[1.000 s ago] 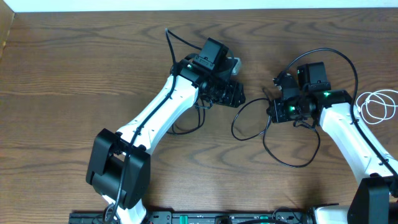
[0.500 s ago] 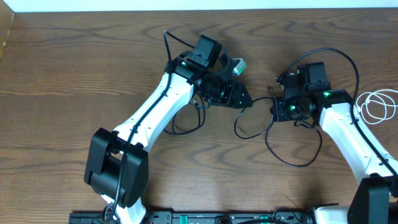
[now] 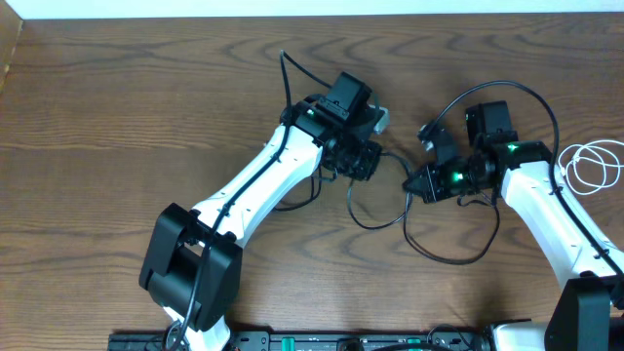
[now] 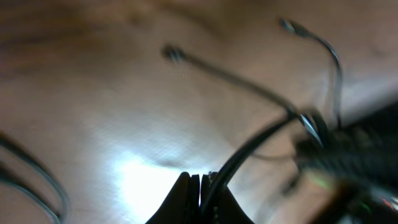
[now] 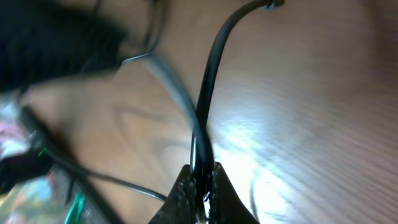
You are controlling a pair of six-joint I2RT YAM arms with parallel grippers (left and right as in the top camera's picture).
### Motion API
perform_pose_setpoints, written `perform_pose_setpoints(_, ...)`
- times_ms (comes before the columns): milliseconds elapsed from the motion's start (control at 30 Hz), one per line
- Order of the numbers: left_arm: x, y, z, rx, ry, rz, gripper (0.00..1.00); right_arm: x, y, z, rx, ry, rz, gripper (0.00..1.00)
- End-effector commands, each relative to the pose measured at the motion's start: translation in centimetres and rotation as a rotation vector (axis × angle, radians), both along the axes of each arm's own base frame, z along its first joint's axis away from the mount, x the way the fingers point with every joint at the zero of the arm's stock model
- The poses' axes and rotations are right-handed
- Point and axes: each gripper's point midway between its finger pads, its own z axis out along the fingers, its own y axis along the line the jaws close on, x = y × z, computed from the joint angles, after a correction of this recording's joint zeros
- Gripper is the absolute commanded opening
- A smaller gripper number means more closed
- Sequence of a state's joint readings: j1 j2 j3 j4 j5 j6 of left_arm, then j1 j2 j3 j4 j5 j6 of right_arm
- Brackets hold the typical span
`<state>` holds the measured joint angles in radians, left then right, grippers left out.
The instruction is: Untangle cables
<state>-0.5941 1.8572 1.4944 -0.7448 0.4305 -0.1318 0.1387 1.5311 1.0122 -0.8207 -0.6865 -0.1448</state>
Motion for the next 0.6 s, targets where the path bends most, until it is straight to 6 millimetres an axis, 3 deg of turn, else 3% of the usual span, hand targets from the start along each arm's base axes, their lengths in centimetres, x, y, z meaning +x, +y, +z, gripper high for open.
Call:
perform_pose_setpoints(0,3.8,2.6,-0.6,0.098,-0.122,0.110,0.08,-2.5,3.0,3.3,0.263,-0.065,0.208,0.01)
perform_pose_setpoints(200,4.8,2.3,-0.1,0.069,-0.157,0.130,0.08,-4.4,4.7,6.8,0.497,-0.144,0.331,0.01)
perform_pose_setpoints(567,3.9,2.9,-0.7,0.100,-0.112,0.126,0.08,-3.4,5.2,8.4,0.582,-0.235,0.353,0.01)
